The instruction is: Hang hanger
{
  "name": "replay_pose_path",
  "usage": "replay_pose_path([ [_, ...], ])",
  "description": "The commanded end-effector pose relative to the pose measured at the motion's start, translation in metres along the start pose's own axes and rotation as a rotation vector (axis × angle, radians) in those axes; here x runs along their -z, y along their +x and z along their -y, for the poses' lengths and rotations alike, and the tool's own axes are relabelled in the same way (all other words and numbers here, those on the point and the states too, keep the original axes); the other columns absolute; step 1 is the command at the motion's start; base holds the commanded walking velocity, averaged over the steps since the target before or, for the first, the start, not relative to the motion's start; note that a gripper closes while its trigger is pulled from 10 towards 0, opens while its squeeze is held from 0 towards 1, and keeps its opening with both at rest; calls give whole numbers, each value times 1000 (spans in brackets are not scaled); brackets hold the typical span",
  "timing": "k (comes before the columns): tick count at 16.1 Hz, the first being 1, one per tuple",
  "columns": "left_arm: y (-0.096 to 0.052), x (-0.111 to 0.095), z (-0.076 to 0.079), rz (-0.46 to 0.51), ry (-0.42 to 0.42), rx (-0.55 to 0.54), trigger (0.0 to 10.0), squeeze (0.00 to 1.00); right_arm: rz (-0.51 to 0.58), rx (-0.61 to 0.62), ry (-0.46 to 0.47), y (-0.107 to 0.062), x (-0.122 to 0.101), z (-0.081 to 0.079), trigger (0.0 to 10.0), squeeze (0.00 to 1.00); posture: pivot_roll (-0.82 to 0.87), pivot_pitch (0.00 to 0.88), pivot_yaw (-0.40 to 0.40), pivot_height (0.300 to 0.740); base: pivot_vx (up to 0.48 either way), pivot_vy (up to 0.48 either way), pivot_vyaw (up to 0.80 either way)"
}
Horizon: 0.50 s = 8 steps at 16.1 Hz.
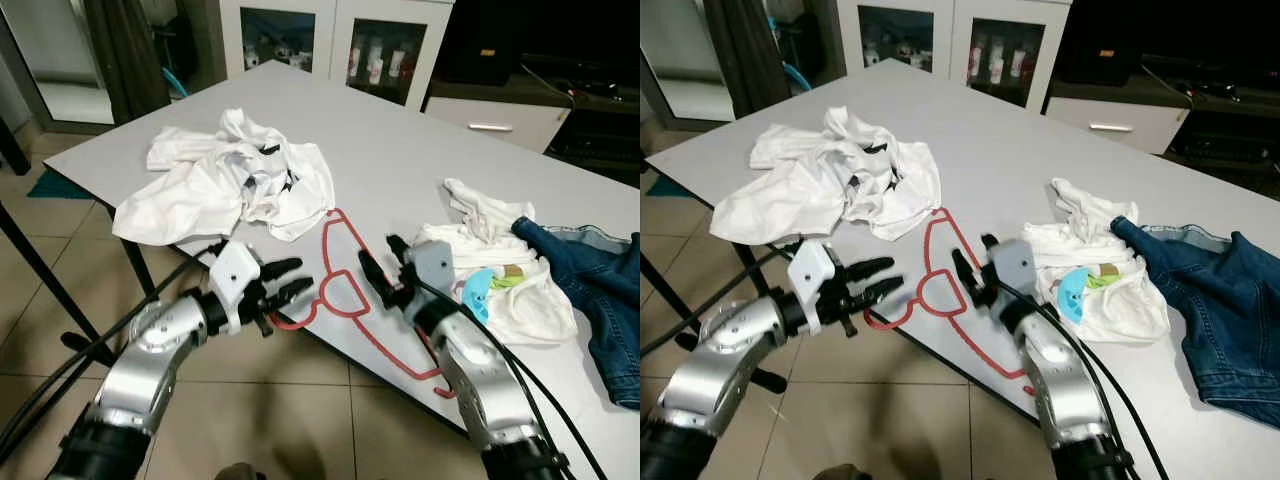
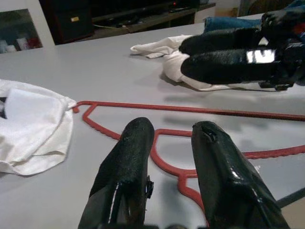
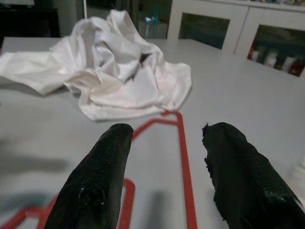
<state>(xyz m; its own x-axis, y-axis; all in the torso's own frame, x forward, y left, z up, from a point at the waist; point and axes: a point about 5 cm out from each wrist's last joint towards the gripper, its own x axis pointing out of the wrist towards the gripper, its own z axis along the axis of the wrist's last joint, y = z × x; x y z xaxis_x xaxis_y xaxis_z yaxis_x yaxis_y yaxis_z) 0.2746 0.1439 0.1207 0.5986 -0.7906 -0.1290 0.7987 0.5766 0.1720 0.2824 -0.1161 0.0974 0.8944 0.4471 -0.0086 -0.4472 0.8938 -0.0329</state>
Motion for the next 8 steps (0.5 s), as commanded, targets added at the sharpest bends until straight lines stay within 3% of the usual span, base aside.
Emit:
replay_pose_path([
  [1, 4, -3, 7, 16, -3, 17, 10000, 0, 5, 13, -2, -4, -2, 2, 10000, 0, 85, 23, -58, 723, 0, 0, 0],
  [2, 7, -2, 10, 44, -27, -14, 10000, 0, 0, 9, -8, -6, -1, 0, 10000, 0, 85, 23, -59, 723, 0, 0, 0],
  [4, 14, -5, 3, 172, -146, -261, 10000, 0, 4, -7, -18, -9, -1, -6, 10000, 0, 79, 21, -57, 723, 0, 0, 0],
  [5, 14, -7, 3, 212, -188, -323, 10000, 0, 12, -9, -29, -10, -2, -7, 10000, 0, 81, 20, -59, 723, 0, 0, 0],
  [8, 15, -7, 8, 197, -198, -303, 10000, 0, 20, 7, -21, -12, -3, -5, 10000, 0, 85, 19, -62, 723, 0, 0, 0],
])
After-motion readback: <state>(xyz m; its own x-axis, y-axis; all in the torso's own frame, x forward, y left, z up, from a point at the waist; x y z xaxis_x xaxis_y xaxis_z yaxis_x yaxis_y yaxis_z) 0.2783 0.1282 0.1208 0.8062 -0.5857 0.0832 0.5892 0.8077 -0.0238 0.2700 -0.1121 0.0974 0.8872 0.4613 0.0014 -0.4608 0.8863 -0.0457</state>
